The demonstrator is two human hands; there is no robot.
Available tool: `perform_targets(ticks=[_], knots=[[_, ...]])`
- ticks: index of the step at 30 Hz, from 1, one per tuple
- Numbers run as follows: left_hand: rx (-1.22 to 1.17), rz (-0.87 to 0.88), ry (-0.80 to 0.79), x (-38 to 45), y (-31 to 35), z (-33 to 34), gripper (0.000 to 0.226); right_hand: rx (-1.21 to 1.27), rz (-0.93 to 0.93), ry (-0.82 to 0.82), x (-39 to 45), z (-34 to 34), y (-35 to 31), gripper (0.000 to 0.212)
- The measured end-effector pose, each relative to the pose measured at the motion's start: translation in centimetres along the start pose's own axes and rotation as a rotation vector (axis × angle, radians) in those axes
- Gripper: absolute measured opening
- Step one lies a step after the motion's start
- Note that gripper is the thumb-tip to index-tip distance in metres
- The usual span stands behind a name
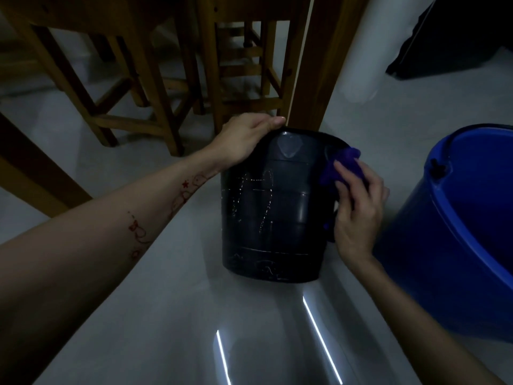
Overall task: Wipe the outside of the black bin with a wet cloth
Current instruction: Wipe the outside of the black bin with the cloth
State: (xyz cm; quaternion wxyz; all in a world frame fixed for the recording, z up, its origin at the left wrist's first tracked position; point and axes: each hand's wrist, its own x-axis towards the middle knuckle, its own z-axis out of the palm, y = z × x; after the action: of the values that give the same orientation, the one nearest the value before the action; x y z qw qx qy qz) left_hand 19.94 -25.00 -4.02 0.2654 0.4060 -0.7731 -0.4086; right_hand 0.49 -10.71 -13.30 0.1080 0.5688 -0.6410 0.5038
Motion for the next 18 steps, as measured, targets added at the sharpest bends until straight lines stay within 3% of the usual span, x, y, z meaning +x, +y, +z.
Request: perform_targets(ticks=[3, 10, 14, 18], knots=[[0.003, -0.027, -0.016, 0.4, 0.1, 0.2, 0.048, 0.013, 0.033, -0.028, 0.9, 2.0, -1.2, 0.035], [0.028, -0.034, 0.011, 0.2, -0.3, 0.2, 0.055, -0.063, -0.328, -0.099, -1.1, 3.9, -3.6, 0.033], [0.063, -0.022, 0.008, 0.5, 0.3, 0.8, 0.049, -0.111, -0.521, -0.196, -6.1, 2.6, -2.8, 0.046], [0.205, 0.030, 0.069, 0.4, 0.2, 0.6, 0.052, -0.085, -0.591, -0.294, -10.6, 0.5, -1.5, 0.041]])
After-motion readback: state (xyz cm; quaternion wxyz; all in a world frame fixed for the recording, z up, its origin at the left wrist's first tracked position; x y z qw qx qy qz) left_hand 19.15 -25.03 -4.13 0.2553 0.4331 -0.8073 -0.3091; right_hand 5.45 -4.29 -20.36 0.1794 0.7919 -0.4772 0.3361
